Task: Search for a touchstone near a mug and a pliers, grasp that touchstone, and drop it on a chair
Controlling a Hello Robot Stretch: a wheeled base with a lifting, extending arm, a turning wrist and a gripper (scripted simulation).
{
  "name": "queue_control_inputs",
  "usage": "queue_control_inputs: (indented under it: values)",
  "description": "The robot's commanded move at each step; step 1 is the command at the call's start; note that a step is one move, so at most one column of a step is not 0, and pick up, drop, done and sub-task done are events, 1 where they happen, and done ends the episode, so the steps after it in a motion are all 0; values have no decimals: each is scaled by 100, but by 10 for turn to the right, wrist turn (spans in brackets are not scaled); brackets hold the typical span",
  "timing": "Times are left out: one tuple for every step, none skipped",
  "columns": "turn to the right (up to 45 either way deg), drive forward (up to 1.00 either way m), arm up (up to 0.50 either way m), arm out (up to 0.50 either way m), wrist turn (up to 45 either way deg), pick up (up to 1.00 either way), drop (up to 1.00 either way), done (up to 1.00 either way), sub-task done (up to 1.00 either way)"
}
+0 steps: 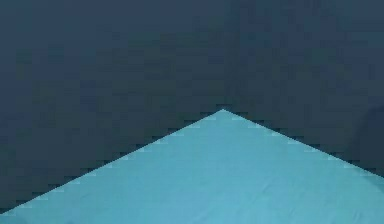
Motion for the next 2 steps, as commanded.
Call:
queue_control_inputs:
  values:
    - [0,15,0,0,0,0,0,0,0]
    - [-450,0,0,0,0,0,0,0,0]
